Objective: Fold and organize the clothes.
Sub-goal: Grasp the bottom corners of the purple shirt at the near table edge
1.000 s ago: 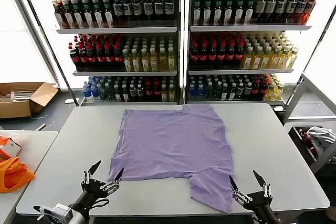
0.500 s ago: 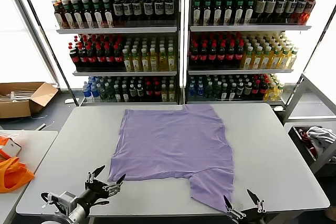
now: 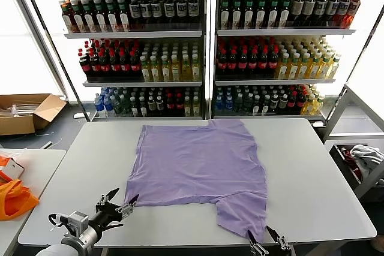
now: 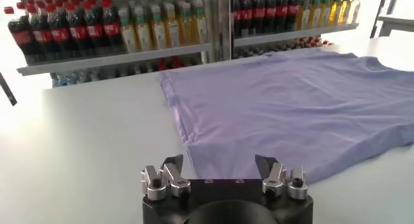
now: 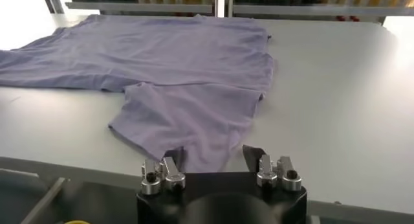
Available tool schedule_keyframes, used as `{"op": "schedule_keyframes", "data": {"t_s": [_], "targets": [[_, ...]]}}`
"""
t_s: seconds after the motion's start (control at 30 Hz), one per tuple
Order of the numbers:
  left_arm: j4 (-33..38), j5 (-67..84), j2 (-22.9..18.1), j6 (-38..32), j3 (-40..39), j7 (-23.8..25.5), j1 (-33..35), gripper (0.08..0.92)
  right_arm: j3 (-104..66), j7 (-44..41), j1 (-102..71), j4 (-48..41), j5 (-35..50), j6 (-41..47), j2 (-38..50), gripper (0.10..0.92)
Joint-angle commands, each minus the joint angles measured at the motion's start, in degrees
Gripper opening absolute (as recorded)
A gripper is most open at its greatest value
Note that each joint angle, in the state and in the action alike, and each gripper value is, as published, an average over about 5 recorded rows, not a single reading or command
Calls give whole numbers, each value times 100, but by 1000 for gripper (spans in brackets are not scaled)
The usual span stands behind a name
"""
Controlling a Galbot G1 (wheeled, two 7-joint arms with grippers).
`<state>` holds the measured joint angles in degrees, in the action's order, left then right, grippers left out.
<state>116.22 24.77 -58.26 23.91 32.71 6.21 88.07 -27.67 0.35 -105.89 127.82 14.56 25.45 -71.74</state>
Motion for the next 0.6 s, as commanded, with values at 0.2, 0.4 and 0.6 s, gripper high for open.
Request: {"op": "schedule_keyframes", "data": {"t_s": [0.2,0.4,0.6], "targets": [[-404,42,-94,52,-31,-26,-124,504,177,39,120,-24,124,222,-13,240],[-337,-32,-143,50,-80,-15,34,368,97,11,55,28,119,217,35,109],[-369,-104,-224,45,-101,-6,87,272,58,-19,19,62,122,185,47,107]]}}
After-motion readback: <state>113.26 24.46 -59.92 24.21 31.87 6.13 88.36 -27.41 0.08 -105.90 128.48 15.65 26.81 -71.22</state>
